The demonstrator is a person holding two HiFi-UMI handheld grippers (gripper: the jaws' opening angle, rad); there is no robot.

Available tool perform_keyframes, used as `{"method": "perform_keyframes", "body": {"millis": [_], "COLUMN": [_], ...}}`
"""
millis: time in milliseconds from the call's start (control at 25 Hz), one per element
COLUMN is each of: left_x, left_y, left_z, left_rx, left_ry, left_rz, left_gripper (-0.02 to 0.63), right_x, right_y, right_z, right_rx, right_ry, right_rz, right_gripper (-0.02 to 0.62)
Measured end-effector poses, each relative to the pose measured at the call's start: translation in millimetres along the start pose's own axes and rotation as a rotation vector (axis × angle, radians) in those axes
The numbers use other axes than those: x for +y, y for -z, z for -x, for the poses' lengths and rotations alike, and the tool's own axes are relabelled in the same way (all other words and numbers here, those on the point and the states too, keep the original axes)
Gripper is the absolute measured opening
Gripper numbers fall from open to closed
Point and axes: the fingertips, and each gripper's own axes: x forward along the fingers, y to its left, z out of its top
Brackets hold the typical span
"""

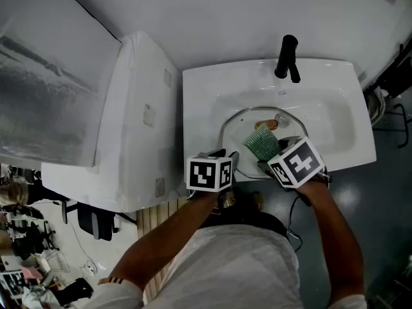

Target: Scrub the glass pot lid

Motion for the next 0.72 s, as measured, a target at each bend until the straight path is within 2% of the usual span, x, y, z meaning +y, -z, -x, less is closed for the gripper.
{"method": "perform_keyframes", "body": {"millis": [240, 480, 720], "left_x": [0, 0, 0], "left_y": [-1, -1, 0], "left_z": [0, 0, 0], "left_rx": [-0.003, -0.001, 0.003], "left_ry": [0.006, 0.010, 0.013], "left_rz": [-0.002, -0.005, -0.011], "left_gripper": [0.161, 0.161, 0.161], "right_x": [26, 17, -1], "right_y": [-2, 3, 22], "right_z": [-16, -15, -4], "right_rx": [0.040, 0.063, 0.067], "right_ry": [-0.034, -0.012, -0.018], "right_rz": [0.055, 0.073, 0.033], "right_gripper": [0.337, 0.337, 0.337]}}
